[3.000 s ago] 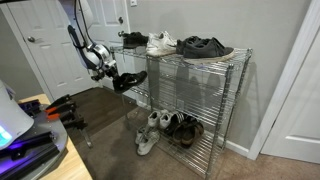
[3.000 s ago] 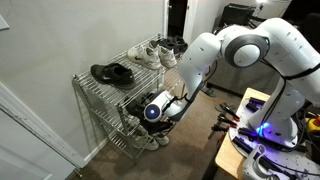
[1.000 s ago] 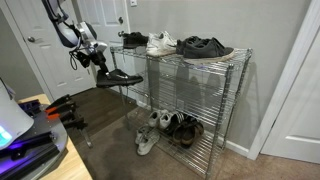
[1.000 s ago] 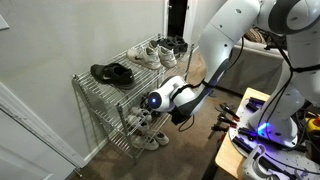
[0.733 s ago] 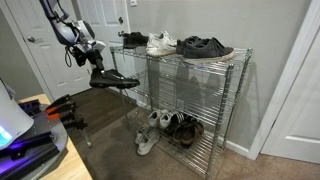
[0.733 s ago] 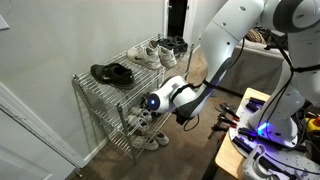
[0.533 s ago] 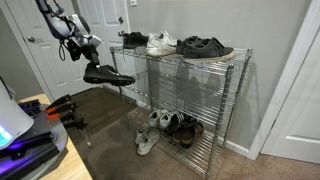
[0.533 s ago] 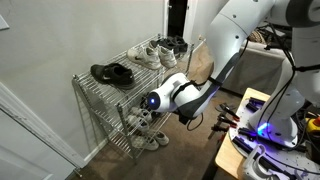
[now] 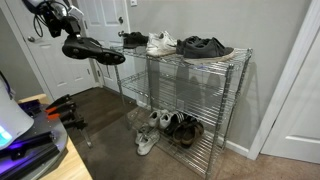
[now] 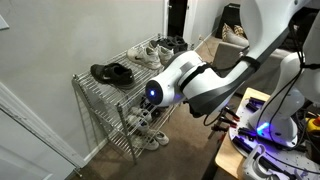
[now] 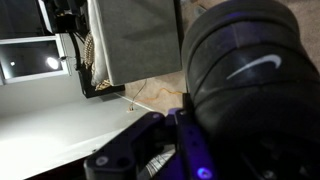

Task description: Lift the black shoe from the second shelf and put it on the first shelf with its pair

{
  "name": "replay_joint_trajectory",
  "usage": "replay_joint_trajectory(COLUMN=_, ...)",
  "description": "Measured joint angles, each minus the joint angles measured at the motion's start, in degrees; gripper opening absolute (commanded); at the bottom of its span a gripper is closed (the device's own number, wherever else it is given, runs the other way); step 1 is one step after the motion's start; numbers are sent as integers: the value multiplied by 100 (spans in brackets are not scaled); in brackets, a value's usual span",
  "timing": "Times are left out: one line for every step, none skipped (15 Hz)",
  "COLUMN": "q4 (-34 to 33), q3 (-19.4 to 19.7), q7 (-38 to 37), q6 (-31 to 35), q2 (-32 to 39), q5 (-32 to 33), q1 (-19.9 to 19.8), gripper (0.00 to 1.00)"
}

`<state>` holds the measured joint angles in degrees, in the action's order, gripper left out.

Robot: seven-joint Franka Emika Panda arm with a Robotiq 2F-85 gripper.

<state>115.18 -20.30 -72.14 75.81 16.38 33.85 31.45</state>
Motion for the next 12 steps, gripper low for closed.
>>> replay_joint_trajectory(q4=-73, q3=-34, q7=0, q6=-151, q2=-106, q5=12, q1=43, gripper=4)
replay_joint_trajectory(q4=-136, q3=-68, q7=-2, q6=-229, q2=-195, q5=40, q1=73, gripper=4)
replay_joint_trajectory(q4=-199, q3=-88, q7=-38, q6=-243, q2=-270, q5=124, q1=110, gripper=4)
replay_joint_trajectory(q4=-253, q3=-111, q7=-79, q6=-243, q2=-319, q5=252, q1=135, gripper=4)
replay_joint_trajectory(q4=-307, q3=-125, q7=-170, q6=-232, q2=-347, q5=432, q1=167, gripper=4)
replay_joint_trajectory(q4=-358, q3=-136, q7=-291, q6=-197, q2=-360, q5=631, q1=193, gripper=4)
replay_joint_trajectory(q4=-398, q3=-145, q7=-412, q6=-131, q2=-363, q5=815, q1=206, gripper=4)
replay_joint_trajectory(q4=-425, q3=-149, q7=-532, q6=-27, q2=-363, q5=985, q1=211, gripper=4)
replay_joint_trajectory(q4=-437, q3=-146, q7=-622, q6=81, q2=-363, q5=1120, q1=210, gripper=9)
replay_joint_trajectory(q4=-440, q3=-139, q7=-711, q6=190, q2=-363, q5=1227, q1=203, gripper=9)
replay_joint_trajectory(q4=-440, q3=-134, q7=-759, q6=263, q2=-362, q5=1280, q1=194, gripper=9)
replay_joint_trajectory(q4=-440, q3=-131, q7=-776, q6=295, q2=-361, q5=1305, q1=185, gripper=9)
